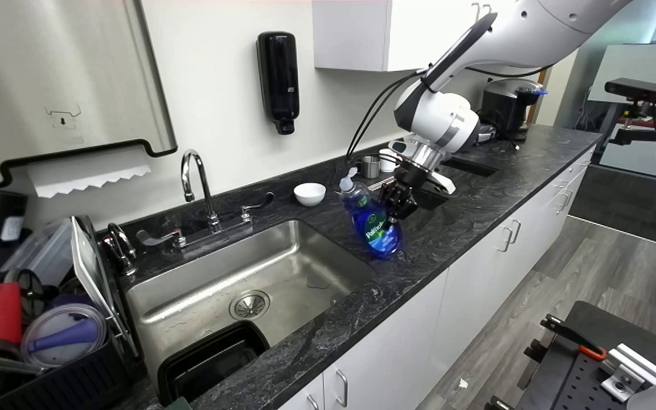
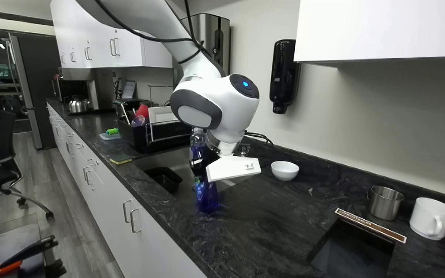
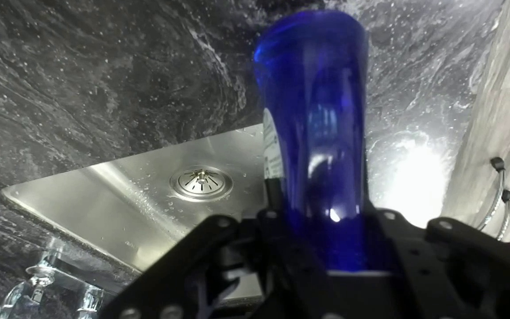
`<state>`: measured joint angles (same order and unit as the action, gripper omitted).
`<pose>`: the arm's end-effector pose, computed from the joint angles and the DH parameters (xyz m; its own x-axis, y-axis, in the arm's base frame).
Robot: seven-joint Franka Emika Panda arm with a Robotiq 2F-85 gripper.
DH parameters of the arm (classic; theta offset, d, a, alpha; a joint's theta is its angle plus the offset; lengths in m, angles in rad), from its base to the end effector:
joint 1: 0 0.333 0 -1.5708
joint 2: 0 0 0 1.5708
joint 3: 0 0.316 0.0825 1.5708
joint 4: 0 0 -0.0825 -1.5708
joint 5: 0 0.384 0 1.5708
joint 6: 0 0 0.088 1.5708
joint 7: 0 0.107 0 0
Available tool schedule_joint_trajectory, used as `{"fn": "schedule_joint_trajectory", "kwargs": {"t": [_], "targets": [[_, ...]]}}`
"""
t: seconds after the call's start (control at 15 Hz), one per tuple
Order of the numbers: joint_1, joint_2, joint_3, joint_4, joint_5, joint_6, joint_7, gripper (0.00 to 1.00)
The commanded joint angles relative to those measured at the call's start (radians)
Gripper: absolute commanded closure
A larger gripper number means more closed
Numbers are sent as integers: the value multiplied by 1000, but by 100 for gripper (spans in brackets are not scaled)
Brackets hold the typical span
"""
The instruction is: Pour some of the soap in the sink
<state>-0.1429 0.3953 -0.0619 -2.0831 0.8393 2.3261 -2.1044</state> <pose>0.5653 -0.1039 0.2256 0.2595 0.8119 0.5229 0.9552 -0.2955 -0.0152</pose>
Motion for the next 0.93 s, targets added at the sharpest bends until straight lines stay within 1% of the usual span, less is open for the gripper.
{"fn": "schedule_joint_trajectory", "kwargs": {"t": [0.0, 0.2, 0.33, 0.53, 0.87], "targets": [[22, 46, 20, -30, -56, 111, 25, 89], [34, 52, 38, -34, -61, 132, 34, 89], [37, 78, 47, -45, -83, 165, 41, 89], [30, 71, 51, -43, -106, 168, 57, 89], [21, 73, 54, -37, -111, 170, 57, 89]]}}
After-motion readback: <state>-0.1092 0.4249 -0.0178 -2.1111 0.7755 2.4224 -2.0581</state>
